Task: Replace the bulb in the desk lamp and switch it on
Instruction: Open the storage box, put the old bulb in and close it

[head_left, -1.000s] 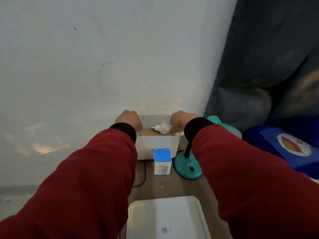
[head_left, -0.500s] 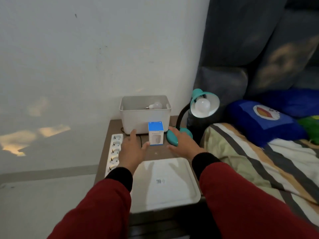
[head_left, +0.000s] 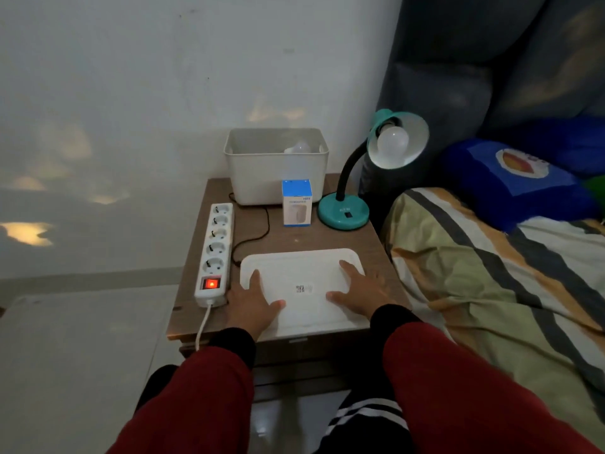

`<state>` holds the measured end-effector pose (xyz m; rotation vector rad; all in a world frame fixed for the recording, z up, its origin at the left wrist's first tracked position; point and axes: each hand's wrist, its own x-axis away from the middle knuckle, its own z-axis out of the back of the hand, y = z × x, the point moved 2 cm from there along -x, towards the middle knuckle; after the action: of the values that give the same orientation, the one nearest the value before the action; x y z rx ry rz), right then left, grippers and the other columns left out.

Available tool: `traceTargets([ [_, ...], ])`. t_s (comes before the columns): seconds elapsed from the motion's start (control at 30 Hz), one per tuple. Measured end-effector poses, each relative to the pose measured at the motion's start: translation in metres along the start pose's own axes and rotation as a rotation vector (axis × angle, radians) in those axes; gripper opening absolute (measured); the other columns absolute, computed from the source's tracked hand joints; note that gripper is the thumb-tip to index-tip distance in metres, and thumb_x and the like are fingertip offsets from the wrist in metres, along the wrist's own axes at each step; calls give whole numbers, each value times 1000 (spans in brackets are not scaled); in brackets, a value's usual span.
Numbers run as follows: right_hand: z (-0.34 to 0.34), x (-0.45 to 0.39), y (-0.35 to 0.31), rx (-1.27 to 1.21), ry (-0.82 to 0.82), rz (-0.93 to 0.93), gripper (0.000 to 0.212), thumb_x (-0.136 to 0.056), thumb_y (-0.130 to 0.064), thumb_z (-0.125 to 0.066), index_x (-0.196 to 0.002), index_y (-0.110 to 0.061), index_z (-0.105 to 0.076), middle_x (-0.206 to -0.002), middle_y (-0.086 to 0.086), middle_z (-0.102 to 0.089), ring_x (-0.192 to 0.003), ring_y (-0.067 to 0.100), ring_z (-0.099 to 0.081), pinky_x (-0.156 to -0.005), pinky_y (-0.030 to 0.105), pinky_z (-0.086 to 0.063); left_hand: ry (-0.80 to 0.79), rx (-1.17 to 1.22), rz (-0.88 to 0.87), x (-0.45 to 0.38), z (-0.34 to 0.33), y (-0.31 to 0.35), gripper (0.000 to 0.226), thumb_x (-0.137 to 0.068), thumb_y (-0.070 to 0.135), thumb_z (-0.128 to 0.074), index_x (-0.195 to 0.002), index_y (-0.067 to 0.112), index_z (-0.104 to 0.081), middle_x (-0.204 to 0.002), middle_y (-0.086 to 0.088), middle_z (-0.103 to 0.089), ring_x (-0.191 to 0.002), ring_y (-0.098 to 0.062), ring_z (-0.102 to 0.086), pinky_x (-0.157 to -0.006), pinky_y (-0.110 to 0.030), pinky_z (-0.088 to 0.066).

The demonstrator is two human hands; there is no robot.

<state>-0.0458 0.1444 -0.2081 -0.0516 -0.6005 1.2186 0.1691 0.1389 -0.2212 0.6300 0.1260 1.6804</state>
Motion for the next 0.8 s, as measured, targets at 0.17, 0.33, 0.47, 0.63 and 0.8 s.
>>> traceTargets([
  [0.17,0,-5,0,39,-1,-9,83,-81,-57,-60,-149,-33,-19,-153,15,-26,-141,37,-19,-115,50,-23,-11,-5,29,-4,3,5,92,-82,49,-62,-150,17,-10,-149,-19,-23,-137,-35,-25,-111,-41,-28],
  [0.33,13,-6,-5,-86,44,21,86,-80,-54,-63,-150,-24,-23,-153,14,-23,-141,33,-25,-115,42,-26,26,-9,28,-15,12,10,95,-76,50,-68,-148,13,-19,-146,-19,-32,-134,-36,-31,-109,-42,-31],
  [0.47,39,-9,-17,-122,142,81,81,-84,-48,-62,-150,-21,-23,-151,17,-20,-139,30,-29,-113,33,-26,159,24,-39,-27,37,21,86,-72,54,-70,-138,13,-34,-138,-19,-41,-127,-36,-38,-103,-44,-36],
  [0.63,66,-28,-54,-118,258,168,83,-84,-53,-59,-151,-18,-24,-152,17,-22,-139,31,-28,-114,32,-24,312,134,-110,-49,93,29,91,-71,52,-74,-142,11,-35,-143,-17,-38,-133,-35,-34,-109,-40,-30],
  [0.8,102,-66,-94,-164,347,225,83,-84,-52,-60,-150,-16,-25,-152,19,-19,-141,32,-23,-116,31,-19,447,230,-206,-85,145,45,92,-69,49,-76,-143,11,-37,-141,-12,-42,-131,-34,-36,-109,-39,-30],
])
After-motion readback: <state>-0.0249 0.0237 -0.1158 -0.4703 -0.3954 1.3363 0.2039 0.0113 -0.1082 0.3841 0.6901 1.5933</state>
